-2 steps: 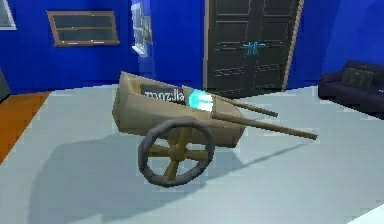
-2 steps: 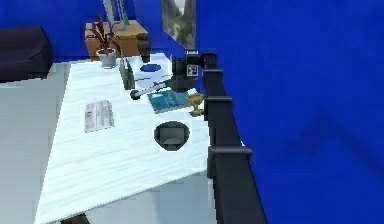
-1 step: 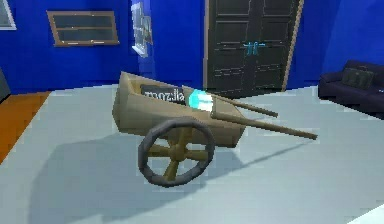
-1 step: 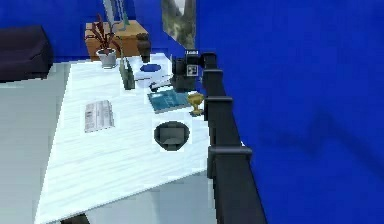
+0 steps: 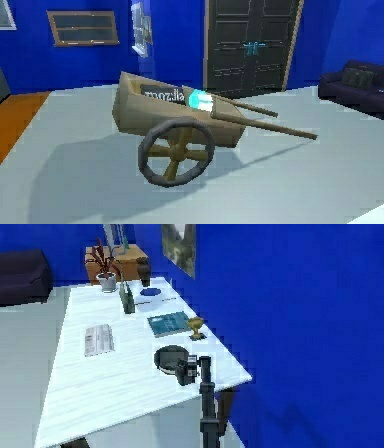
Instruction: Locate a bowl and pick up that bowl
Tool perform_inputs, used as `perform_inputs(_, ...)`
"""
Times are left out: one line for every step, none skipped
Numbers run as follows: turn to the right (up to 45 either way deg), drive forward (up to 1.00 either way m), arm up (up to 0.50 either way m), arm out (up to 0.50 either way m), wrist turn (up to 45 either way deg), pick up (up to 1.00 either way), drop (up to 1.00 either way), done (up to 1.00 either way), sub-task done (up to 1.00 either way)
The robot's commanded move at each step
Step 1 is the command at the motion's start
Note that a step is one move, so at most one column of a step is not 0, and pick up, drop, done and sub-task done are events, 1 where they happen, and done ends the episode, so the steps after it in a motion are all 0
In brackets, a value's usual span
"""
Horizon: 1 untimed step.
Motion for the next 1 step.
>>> perform_inputs(0.0, 0.0, 0.0, 0.0, 0.0, 1.0, 0.0, 0.0, 0.0)
